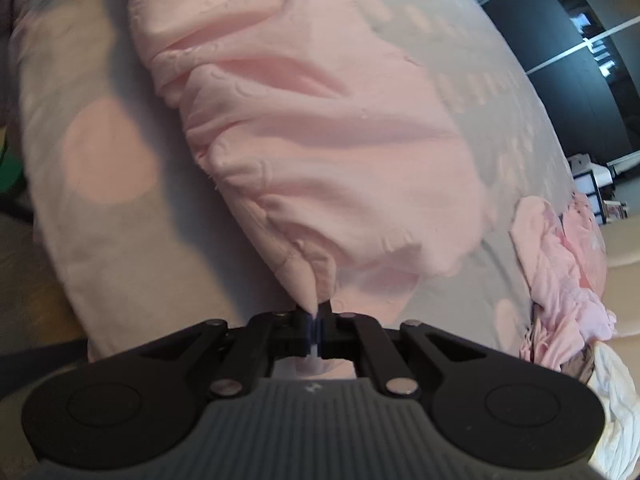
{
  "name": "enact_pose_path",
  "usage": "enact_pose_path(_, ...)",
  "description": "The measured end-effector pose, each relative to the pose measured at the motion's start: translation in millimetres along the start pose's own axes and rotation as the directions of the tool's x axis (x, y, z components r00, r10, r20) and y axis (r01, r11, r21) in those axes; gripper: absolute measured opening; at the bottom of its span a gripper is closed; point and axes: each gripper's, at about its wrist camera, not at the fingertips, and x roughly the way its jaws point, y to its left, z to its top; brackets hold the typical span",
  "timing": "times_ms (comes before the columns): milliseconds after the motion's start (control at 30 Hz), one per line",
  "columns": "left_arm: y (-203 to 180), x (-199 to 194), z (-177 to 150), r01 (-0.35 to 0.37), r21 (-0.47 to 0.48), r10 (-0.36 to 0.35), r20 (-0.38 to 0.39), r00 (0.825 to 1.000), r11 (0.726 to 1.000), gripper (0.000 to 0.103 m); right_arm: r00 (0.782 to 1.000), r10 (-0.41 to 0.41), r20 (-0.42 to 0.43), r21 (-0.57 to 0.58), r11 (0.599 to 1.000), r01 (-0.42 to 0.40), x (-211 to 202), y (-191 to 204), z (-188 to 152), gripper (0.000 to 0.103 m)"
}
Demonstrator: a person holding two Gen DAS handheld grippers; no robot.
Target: Fold clothes
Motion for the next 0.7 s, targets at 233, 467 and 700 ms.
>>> enact_pose_path(233, -15, 9, -8, 0.027, 0.051, -0.027, 0.0, 1.0, 0.998, 0.014, 0.999, 0.031, -0.032, -0.045, 0.998, -0.032, 8, 5, -1, 0.009)
enact_pose_path(467, 15, -17, -13, 0.11, -0.149, -0.1, 0.074, 0.992, 0.983, 0.04, 0.999, 0.051, -0.019, -0.003, 0.999, -0.051, -12, -8, -3, 0.042)
enact_pose_path(700, 61, -58, -17, 0.242, -0.369, -0.164, 0.229, 0.959, 0.897, 0.04, 0.988, 0.081, 0.134, 0.109, 0.989, -0.096, -61, -19, 5, 0.041)
